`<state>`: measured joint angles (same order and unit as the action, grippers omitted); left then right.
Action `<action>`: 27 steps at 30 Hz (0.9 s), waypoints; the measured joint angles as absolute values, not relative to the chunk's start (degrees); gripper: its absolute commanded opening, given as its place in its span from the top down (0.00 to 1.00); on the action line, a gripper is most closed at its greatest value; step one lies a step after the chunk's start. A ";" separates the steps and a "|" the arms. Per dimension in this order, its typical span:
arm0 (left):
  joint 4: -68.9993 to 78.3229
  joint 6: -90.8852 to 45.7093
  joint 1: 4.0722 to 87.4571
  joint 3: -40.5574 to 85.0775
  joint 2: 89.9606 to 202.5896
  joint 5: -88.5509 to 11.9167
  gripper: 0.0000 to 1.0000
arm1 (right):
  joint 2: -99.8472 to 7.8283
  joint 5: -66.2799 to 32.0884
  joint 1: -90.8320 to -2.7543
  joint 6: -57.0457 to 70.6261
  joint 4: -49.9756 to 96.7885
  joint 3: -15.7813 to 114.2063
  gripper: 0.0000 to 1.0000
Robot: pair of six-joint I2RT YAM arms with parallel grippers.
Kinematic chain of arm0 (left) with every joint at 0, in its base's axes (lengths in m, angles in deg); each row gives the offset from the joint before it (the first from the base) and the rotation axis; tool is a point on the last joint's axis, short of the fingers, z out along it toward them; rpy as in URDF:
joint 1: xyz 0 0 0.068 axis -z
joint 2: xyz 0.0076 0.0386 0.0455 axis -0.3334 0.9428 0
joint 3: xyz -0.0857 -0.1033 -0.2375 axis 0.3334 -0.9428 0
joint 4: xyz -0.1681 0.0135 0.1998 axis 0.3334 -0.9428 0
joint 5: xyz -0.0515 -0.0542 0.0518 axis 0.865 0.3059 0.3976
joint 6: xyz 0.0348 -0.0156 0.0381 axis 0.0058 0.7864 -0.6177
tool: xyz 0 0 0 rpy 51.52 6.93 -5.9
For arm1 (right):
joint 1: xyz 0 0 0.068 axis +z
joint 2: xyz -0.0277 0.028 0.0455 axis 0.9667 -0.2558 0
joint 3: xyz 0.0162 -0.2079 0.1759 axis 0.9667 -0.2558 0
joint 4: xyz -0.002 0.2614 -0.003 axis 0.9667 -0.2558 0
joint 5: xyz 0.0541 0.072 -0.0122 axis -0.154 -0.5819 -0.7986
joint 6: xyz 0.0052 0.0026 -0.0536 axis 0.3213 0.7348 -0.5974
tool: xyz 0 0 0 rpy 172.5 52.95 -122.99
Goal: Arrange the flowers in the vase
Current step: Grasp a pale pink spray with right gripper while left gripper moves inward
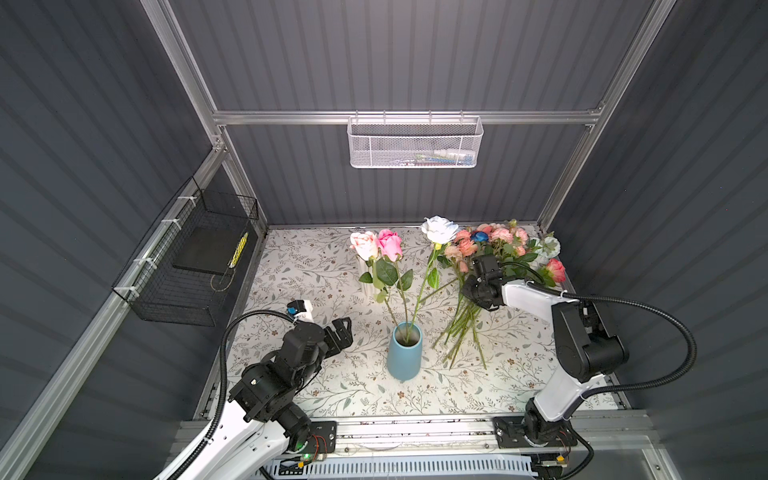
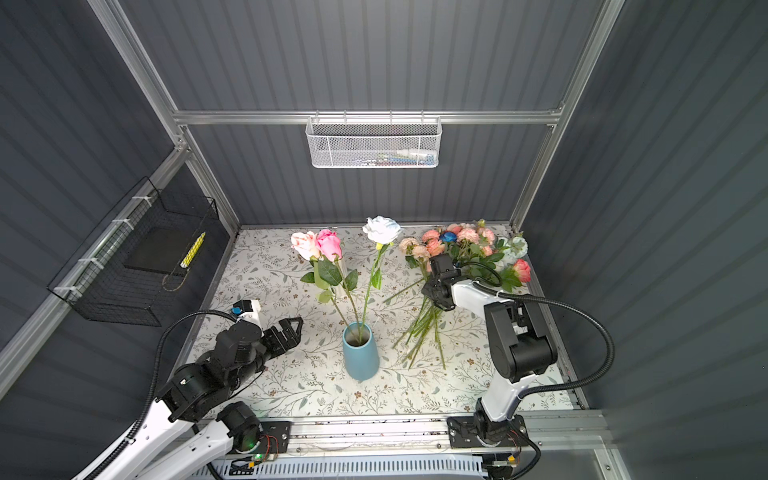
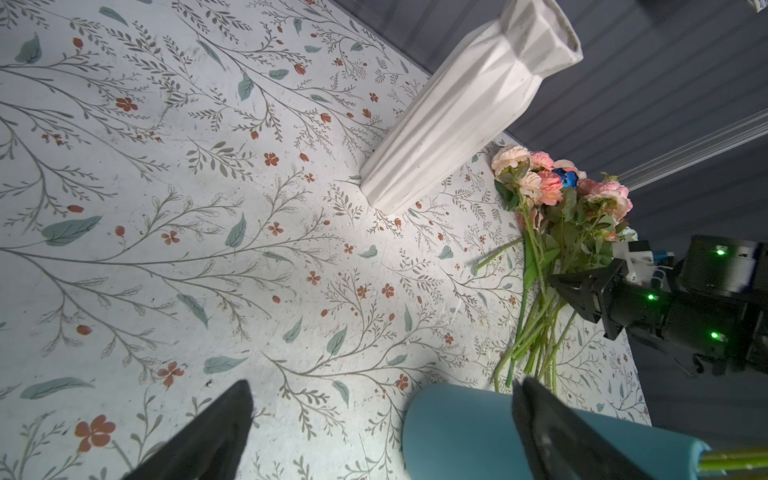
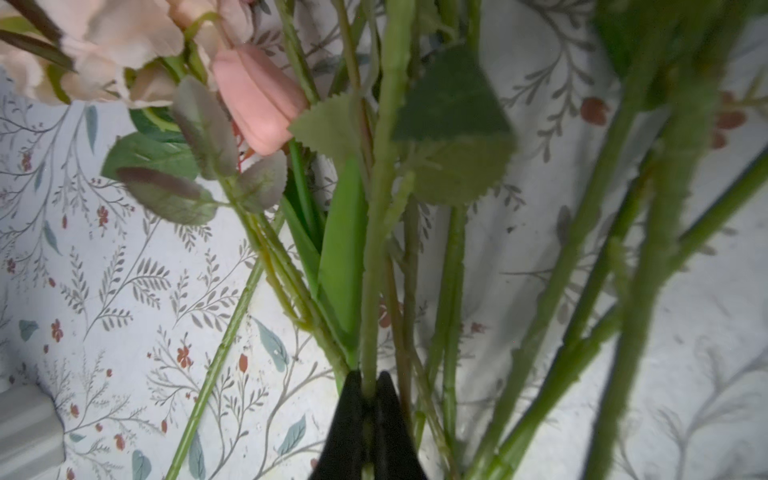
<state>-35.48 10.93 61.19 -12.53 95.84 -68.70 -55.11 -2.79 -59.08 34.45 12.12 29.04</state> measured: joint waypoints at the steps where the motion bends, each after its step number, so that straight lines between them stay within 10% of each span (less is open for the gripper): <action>1: -35.61 10.93 61.19 -12.42 95.86 -68.68 0.00 | -52.99 -2.99 -59.08 33.91 12.43 28.12 1.00; 27: -32.99 -0.23 61.19 1.35 90.74 -55.26 0.01 | 1.91 -12.08 -49.02 11.90 20.27 16.73 1.00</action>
<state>-32.99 -0.23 61.19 1.35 90.74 -55.26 1.91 -12.08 -49.02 11.90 20.27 16.73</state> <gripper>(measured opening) 0.995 0.068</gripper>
